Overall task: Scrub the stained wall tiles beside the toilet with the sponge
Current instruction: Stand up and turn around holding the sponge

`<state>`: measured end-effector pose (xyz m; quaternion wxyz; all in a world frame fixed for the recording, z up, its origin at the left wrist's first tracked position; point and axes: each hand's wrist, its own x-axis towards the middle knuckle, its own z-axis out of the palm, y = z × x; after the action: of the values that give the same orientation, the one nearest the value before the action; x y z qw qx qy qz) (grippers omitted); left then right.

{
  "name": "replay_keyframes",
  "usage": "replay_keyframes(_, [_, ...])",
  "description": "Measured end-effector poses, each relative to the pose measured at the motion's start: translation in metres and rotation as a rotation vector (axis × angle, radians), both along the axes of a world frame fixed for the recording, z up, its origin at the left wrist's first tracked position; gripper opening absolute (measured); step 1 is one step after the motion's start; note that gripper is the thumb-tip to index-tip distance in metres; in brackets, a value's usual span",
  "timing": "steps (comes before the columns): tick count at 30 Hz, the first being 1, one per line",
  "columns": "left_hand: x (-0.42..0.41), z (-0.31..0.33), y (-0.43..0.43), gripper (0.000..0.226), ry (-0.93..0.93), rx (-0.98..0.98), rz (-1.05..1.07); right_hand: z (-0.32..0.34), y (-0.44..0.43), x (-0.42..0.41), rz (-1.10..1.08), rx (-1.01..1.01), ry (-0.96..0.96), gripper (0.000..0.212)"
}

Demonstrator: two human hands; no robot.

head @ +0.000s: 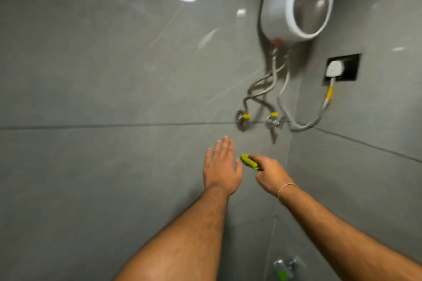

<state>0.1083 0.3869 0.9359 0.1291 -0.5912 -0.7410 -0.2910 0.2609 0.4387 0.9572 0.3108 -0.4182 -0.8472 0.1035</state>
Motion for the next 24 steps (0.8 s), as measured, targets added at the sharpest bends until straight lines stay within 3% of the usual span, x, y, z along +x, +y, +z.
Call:
replay_keyframes(10, [-0.096,-0.198,-0.145,0.068,-0.248,-0.283,0.290,-0.184,-0.089,-0.131,0.232,-0.296,-0.234,0.064])
replay_keyframes(18, [-0.108,-0.425,-0.348,0.071,-0.531,-0.618,0.600,-0.414,-0.243,-0.201,0.490,-0.670,-0.526,0.065])
replay_keyframes(24, [-0.072,-0.582,-0.467,0.073,-0.689,-0.926,0.684,-0.589,-0.359,-0.194,0.496,-1.018,-0.753,0.034])
